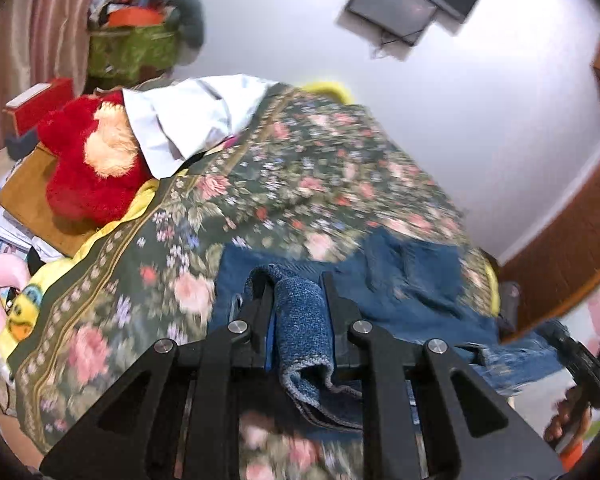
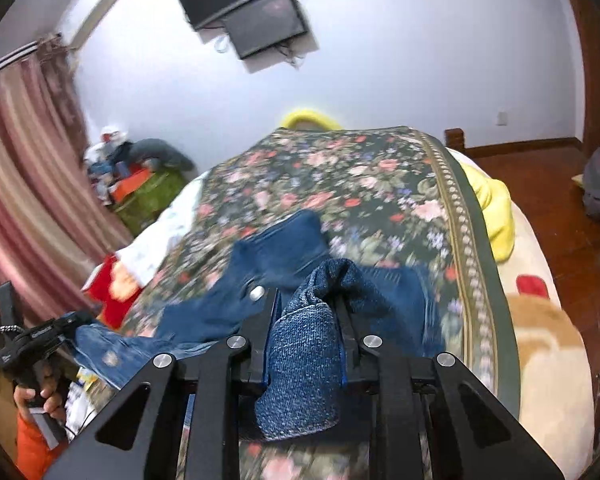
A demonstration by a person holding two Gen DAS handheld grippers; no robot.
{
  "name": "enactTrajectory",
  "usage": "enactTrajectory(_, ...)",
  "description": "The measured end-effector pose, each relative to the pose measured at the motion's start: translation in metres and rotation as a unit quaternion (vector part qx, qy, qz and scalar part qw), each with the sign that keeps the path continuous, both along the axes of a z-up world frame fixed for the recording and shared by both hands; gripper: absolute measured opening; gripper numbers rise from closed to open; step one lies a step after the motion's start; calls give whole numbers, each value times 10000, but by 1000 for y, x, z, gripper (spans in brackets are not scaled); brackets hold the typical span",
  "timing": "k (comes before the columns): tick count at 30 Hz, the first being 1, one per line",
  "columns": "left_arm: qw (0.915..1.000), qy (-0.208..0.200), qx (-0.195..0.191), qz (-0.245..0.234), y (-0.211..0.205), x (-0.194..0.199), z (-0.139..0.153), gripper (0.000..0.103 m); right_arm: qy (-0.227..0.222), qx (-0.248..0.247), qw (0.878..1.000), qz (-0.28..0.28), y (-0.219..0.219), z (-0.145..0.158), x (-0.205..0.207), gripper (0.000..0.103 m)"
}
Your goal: Fold large clothes
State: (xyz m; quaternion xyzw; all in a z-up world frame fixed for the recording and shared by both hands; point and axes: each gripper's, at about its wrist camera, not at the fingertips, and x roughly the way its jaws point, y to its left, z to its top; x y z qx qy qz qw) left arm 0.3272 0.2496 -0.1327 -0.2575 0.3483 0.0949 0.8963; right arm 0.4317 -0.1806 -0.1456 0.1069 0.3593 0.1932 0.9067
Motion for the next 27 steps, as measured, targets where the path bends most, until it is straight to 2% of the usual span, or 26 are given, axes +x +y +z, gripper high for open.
enactTrajectory(5, 9976, 634, 262, 91, 5, 67, -51, 18, 302, -615, 9975, -192, 17, -39, 69, 20)
enactTrajectory(9, 9933, 1149, -48, 95, 17, 100, -110, 20, 527, -1105, 9921, -263, 20, -79, 101, 20)
enactTrajectory(11, 9903, 1384, -80, 64, 19, 106, -131, 21, 597, -1281, 9894, -345, 18, -94, 109, 20)
enactTrajectory(13, 9893, 1451, -144, -30, 20, 109, -147, 24, 821, -1149, 9897, -231, 13, -108, 119, 20)
enactTrajectory(16, 9891, 1457, 97, -199, 15, 109, -143, 25, 1024, -828, 9912, -118, 2, -111, 123, 20)
enactTrajectory(19, 9860, 1574, 333, -447, 11, 107, -134, 26, 1000, -859, 9912, -117, -3, -97, 121, 20)
enactTrajectory(21, 9850, 1581, 428, -538, 11, 102, -122, 28, 780, -1059, 9902, -478, -13, -75, 112, 20)
enactTrajectory(23, 9855, 1485, 583, -580, 12, 95, -104, 32, 586, -981, 9912, -675, -28, -51, 103, 20)
enactTrajectory(26, 9814, 1232, 1446, -295, 13, 77, -62, 41, 689, -673, 9940, -520, -43, -29, 93, 20)
enactTrajectory(27, 9793, 1148, 1649, -242, 13, 71, -51, 50, 698, -633, 9947, -406, -46, -21, 85, 20)
